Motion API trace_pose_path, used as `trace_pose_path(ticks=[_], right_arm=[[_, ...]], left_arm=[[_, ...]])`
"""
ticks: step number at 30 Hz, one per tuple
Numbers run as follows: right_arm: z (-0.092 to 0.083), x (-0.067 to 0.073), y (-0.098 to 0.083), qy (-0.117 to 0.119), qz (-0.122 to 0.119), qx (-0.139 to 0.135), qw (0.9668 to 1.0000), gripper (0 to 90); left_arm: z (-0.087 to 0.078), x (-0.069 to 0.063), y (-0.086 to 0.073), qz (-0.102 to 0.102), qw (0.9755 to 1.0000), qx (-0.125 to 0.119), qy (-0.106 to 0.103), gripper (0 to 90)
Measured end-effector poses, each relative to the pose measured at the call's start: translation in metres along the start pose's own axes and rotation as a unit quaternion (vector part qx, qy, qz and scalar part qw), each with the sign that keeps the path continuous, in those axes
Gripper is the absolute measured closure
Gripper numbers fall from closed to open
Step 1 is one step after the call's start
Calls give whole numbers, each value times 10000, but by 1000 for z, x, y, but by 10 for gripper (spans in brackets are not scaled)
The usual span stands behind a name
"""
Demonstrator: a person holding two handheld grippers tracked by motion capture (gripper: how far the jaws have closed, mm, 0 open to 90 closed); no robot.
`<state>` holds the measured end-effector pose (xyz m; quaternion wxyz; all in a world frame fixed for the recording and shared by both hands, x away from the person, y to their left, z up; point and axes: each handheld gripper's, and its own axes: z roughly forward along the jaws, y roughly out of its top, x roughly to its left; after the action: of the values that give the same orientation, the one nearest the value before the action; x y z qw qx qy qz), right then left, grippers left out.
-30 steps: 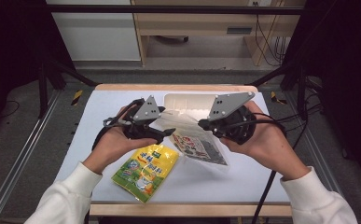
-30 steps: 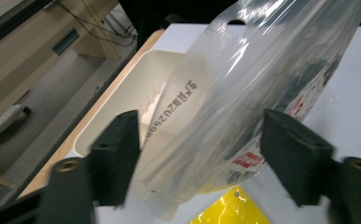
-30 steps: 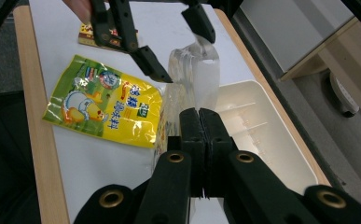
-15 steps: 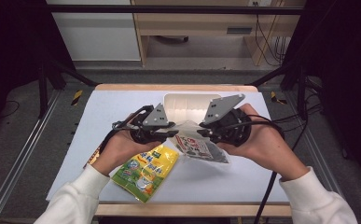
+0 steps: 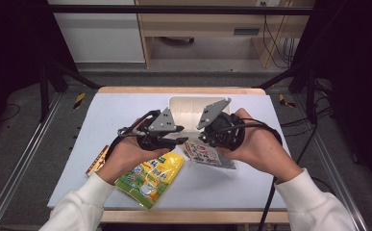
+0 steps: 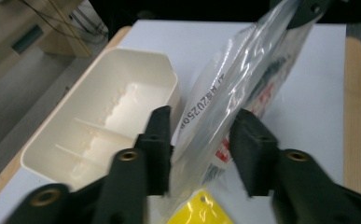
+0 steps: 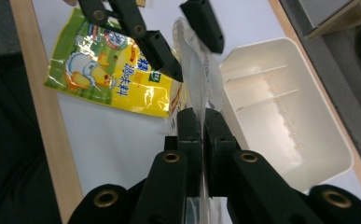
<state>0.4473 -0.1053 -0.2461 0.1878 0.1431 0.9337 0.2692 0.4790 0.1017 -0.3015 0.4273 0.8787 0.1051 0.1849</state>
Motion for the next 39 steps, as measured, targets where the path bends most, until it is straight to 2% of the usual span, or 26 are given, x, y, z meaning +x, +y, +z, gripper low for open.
trace_pose_path(ticks=[1,2,3,4,5,8,11,12,13,17,18,19,21,22,23,24,25,26,29,31,33,34,35,37,38,39], right_arm=[[-2,-1,-3,31,78,-32,10000,882],[-4,-2,-6,45,152,-69,9999,883],[-4,-2,-6,45,152,-69,9999,883],[-10,-6,-16,115,327,-227,9991,885],[-10,-6,-16,115,327,-227,9991,885],[-26,-15,-39,109,795,-590,9950,887],[-39,-24,-56,123,1158,-852,9895,887],[-39,-24,-56,123,1158,-852,9895,887],[-51,-32,-65,98,1411,-1039,9845,888],[-71,-46,-69,9,1599,-1287,9787,889],[-75,-50,-69,-29,1618,-1328,9778,889],[-79,-56,-67,-67,1677,-1403,9758,889],[-83,-64,-63,-114,1737,-1522,9729,889],[-84,-69,-61,-152,1768,-1583,9713,889],[-84,-69,-61,-152,1768,-1583,9713,889],[-85,-81,-54,-237,1843,-1655,9685,889],[-85,-81,-54,-237,1843,-1655,9685,889],[-84,-93,-47,-337,1944,-1754,9645,889],[-75,-110,-39,-435,2114,-1869,9584,890],[-71,-116,-35,-483,2169,-1873,9568,890],[-59,-130,-26,-556,2253,-1909,9538,890],[-51,-139,-21,-607,2319,-1928,9515,890],[-51,-139,-21,-607,2319,-1928,9515,890],[-42,-149,-17,-626,2399,-2002,9479,890],[-35,-157,-15,-578,2495,-2091,9438,890],[-32,-160,-15,-563,2520,-2115,9426,890]], left_arm=[[-2,-1,1,-62,9998,-166,24,484],[-2,-1,1,-62,9998,-166,24,424],[-5,-1,4,-139,9992,-365,39,424],[-8,-1,6,-232,9982,-550,77,315],[-12,-1,8,-309,9974,-648,88,315],[-33,3,10,-694,9922,-1017,212,203],[-42,7,3,-876,9907,-961,399,187],[-48,10,-5,-1000,9897,-896,503,187],[-55,14,-20,-1156,9879,-835,607,179],[-66,16,-64,-1438,9842,-501,909,173],[-66,16,-64,-1438,9842,-501,909,168],[-67,15,-88,-1575,9816,-300,1039,166],[-69,13,-109,-1676,9792,-122,1139,153],[-69,13,-109,-1676,9792,-122,1139,149],[-70,11,-119,-1704,9781,-62,1190,149],[-73,6,-137,-1780,9761,15,1247,144],[-73,6,-137,-1780,9761,15,1247,142],[-76,0,-153,-1856,9735,68,1337,142],[-81,-11,-175,-2027,9691,69,1403,141],[-83,-14,-182,-2072,9679,73,1422,141],[-86,-23,-197,-2182,9636,6,1543,141],[-88,-27,-206,-2278,9600,-66,1629,141],[-88,-27,-206,-2278,9600,-66,1629,141],[-90,-32,-216,-2434,9555,-95,1663,142],[-91,-34,-219,-2445,9559,-87,1621,142],[-92,-35,-219,-2473,9553,-95,1617,142]])
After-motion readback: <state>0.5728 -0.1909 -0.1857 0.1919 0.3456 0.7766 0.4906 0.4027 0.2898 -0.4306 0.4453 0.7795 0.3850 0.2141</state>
